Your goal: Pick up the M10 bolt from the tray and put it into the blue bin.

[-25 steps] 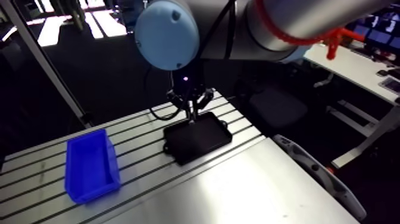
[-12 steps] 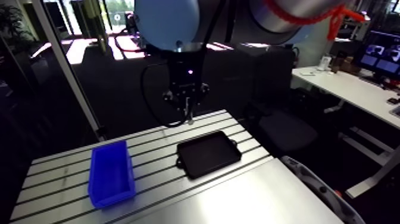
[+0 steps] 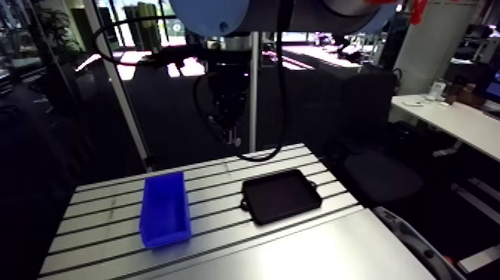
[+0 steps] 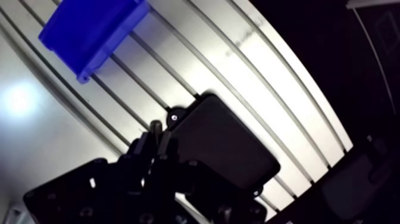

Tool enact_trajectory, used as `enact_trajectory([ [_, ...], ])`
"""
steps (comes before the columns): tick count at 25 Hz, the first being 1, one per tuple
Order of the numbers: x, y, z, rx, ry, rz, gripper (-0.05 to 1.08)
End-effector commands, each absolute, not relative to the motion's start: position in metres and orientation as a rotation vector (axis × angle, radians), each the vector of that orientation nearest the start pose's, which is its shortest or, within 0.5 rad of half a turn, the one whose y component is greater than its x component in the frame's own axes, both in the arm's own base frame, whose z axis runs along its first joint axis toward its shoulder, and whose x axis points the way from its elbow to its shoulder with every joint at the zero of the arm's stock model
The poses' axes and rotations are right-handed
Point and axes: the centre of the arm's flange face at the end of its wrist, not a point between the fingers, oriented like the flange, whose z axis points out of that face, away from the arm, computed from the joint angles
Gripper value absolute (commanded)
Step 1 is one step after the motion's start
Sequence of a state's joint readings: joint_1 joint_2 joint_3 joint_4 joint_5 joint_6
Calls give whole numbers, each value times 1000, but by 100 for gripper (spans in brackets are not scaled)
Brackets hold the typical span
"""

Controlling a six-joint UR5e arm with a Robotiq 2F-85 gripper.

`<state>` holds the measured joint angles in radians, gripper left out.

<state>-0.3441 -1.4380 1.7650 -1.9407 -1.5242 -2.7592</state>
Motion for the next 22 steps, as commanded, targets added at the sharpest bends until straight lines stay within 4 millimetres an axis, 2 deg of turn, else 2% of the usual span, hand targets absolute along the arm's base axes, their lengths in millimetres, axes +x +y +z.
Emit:
enact_trajectory([
  [1,-549,-5,357,-1760,2661,-50,105],
  [6,-549,-35,354,-1982,2497,-60,104],
  [12,-559,-77,343,-2101,2389,-90,104],
  [22,-567,-111,319,-2191,2274,-133,103],
])
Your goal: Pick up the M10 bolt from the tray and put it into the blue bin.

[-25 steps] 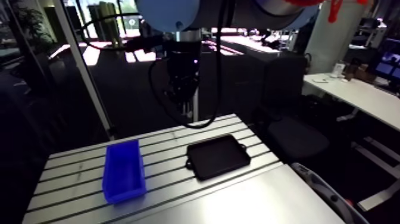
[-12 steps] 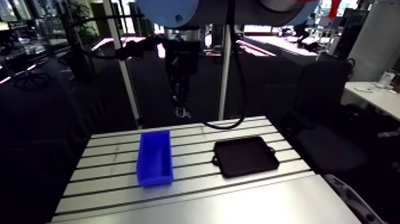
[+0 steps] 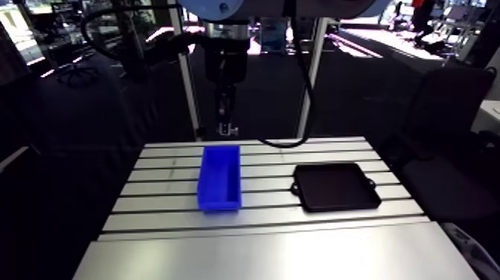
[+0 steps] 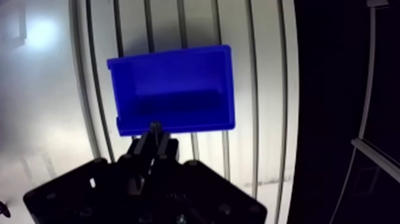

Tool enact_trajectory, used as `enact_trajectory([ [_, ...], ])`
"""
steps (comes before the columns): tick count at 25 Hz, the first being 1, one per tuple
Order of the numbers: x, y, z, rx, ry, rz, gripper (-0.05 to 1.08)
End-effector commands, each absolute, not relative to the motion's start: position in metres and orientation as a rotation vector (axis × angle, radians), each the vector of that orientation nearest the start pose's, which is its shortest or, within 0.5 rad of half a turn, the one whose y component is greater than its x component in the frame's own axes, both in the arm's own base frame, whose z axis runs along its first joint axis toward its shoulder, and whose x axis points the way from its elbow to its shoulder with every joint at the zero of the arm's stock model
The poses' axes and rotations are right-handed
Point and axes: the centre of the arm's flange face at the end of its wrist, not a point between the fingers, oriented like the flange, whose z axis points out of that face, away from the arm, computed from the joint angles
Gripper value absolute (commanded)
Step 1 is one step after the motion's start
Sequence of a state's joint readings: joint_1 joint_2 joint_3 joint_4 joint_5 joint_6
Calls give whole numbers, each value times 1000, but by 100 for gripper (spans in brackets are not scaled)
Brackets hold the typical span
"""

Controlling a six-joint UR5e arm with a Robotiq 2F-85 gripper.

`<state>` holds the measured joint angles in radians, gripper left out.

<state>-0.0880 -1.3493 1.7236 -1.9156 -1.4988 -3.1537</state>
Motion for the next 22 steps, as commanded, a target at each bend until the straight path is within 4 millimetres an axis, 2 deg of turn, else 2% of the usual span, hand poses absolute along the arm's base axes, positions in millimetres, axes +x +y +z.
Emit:
enact_trajectory([
  [1,-568,-115,315,-2193,2264,-138,103],
  [10,-580,-118,273,-2162,2259,-134,102],
  [16,-577,-117,249,-2122,2258,-138,102],
  [22,-570,-127,222,-2126,2210,-109,102],
])
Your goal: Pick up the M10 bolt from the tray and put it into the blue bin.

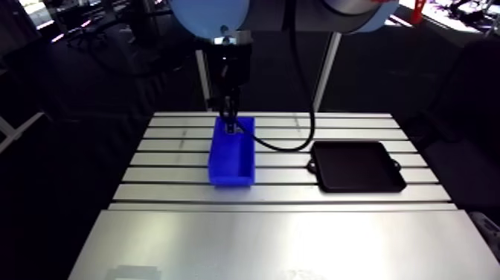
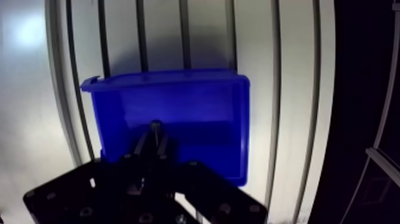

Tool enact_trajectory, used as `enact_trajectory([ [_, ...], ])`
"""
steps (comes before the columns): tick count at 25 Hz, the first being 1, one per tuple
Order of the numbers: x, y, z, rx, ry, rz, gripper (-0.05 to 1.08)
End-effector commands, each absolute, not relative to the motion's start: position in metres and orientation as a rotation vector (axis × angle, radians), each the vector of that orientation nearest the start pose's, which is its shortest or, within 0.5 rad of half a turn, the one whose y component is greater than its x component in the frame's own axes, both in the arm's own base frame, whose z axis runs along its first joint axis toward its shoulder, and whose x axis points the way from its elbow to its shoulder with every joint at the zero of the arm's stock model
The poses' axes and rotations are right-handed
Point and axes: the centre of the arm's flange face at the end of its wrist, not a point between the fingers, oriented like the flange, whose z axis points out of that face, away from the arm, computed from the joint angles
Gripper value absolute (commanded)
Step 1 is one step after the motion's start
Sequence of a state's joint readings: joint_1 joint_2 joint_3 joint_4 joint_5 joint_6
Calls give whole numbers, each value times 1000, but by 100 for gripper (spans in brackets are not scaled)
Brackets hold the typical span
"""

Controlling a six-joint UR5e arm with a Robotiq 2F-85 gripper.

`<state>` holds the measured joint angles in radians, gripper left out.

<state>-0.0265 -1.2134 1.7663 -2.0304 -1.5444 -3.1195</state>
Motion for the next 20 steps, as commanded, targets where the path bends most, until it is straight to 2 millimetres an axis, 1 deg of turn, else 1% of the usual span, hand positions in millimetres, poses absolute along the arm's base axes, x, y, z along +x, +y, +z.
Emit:
enact_trajectory([
  [1,-569,-127,216,-2124,2208,-112,102],
  [5,-568,-126,201,-2120,2203,-105,101],
  [10,-568,-126,188,-2108,2193,-114,101],
  [20,-570,-126,168,-2084,2212,-116,99],
])
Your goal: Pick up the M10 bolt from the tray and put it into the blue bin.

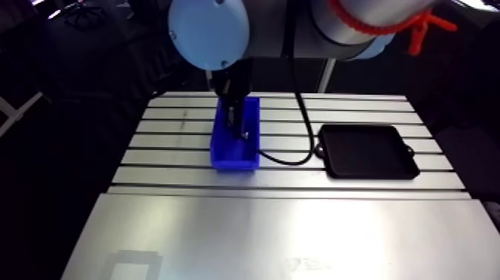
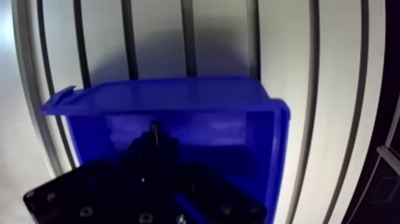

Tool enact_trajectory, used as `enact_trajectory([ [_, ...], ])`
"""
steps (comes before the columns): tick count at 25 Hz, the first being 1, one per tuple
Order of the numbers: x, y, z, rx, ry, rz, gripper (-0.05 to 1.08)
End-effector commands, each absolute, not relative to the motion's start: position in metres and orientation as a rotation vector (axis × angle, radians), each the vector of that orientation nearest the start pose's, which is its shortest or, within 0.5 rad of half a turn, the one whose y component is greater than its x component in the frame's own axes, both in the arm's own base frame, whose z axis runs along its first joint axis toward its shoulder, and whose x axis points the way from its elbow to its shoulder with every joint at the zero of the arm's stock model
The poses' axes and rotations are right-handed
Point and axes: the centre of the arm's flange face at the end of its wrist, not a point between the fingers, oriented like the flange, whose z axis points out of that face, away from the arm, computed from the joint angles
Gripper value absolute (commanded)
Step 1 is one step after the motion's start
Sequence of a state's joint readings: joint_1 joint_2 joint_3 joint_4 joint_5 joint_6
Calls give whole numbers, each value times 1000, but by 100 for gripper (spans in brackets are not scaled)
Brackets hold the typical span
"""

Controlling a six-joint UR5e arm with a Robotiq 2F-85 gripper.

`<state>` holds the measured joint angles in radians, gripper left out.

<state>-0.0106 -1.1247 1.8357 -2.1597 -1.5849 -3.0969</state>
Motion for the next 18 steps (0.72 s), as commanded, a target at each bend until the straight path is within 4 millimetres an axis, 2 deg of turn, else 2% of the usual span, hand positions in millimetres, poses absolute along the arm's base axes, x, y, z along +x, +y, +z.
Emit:
enact_trajectory([
  [1,-570,-126,169,-2086,2214,-113,99],
  [5,-570,-124,168,-2078,2203,-94,91],
  [7,-570,-124,167,-2076,2200,-92,80],
  [12,-570,-124,173,-2078,2210,-89,33],
  [14,-569,-126,183,-2087,2216,-78,4],
  [15,-569,-126,188,-2091,2221,-71,1],
  [18,-567,-132,210,-2115,2231,-47,1],
])
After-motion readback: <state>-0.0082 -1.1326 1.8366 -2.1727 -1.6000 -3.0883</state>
